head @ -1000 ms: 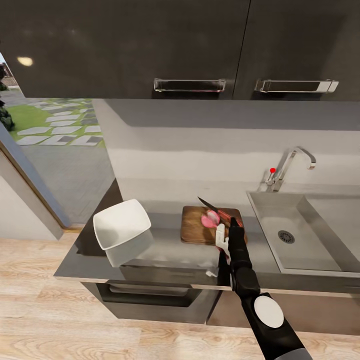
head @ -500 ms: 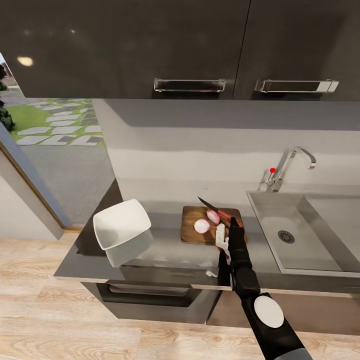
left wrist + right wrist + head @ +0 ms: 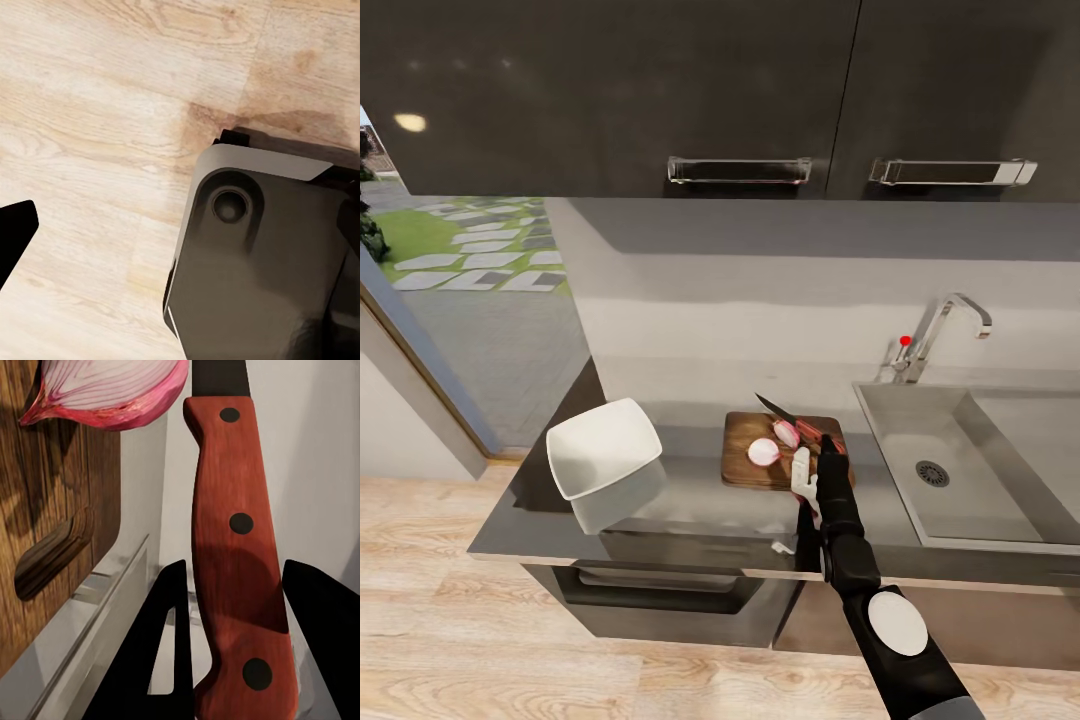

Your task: In the kitchen, take the Vidalia onion out of the sink, dice it on the chopping board with the paring knife, put the diced onion into the bowl on the countertop, then place both the paring knife and the chopping board into the sink.

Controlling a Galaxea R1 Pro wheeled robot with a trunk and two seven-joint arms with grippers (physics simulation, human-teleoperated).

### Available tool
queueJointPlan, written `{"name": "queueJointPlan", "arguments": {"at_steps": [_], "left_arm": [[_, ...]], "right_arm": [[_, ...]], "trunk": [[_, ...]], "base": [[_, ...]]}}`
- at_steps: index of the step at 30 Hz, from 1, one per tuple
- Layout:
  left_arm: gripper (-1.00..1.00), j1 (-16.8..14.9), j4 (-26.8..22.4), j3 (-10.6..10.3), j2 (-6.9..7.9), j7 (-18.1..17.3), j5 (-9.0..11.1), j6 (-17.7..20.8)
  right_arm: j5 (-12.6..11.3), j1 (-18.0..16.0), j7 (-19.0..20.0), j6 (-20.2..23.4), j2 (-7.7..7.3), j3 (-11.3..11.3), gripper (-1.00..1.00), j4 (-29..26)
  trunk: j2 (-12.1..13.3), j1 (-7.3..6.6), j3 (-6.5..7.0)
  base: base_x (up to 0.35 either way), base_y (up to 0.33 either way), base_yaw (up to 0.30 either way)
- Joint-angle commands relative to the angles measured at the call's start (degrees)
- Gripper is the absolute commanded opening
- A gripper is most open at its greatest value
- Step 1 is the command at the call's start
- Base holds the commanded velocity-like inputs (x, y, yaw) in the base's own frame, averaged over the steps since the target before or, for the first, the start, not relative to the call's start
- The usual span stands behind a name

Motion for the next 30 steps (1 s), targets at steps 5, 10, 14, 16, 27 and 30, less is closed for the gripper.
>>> {"name": "queueJointPlan", "arguments": {"at_steps": [5, 10, 14, 16, 27, 30], "left_arm": [[1.0, -0.1, 0.2, -0.5, -0.04, 0.1, 0.4, -0.4], [1.0, -0.1, 0.2, -0.5, -0.04, 0.1, 0.4, -0.4], [1.0, -0.1, 0.2, -0.5, -0.04, 0.1, 0.4, -0.4], [1.0, -0.1, 0.2, -0.5, -0.02, 0.1, 0.4, -0.4], [1.0, -0.1, 0.2, -0.5, 0.03, 0.1, 0.4, -0.4], [1.0, -0.1, 0.2, -0.5, 0.02, 0.1, 0.4, -0.4]], "right_arm": [[-0.1, 0.0, 0.3, 0.4, 0.03, 0.1, -1.0, 2.0], [-0.1, 0.0, 0.3, 0.4, 0.06, 0.2, -1.0, 2.0], [0.0, 0.0, 0.3, 0.4, 0.06, 0.1, -1.0, 2.0], [0.0, 0.0, 0.3, 0.4, 0.06, 0.2, -1.0, 2.0], [0.0, 0.0, 0.3, 0.4, 0.06, 0.2, -1.0, 2.0], [0.0, 0.0, 0.3, 0.4, 0.06, 0.2, -1.0, 2.0]], "trunk": [[-0.1, 0.04, -0.11], [-0.1, 0.04, -0.11], [-0.1, 0.04, -0.11], [-0.1, 0.04, -0.11], [-0.1, 0.04, -0.11], [-0.1, 0.04, -0.11]], "base": [[0.0, 0.0, 0.0], [0.0, 0.0, 0.0], [0.0, 0.0, 0.0], [0.0, 0.0, 0.0], [0.0, 0.0, 0.0], [0.0, 0.0, 0.0]]}}
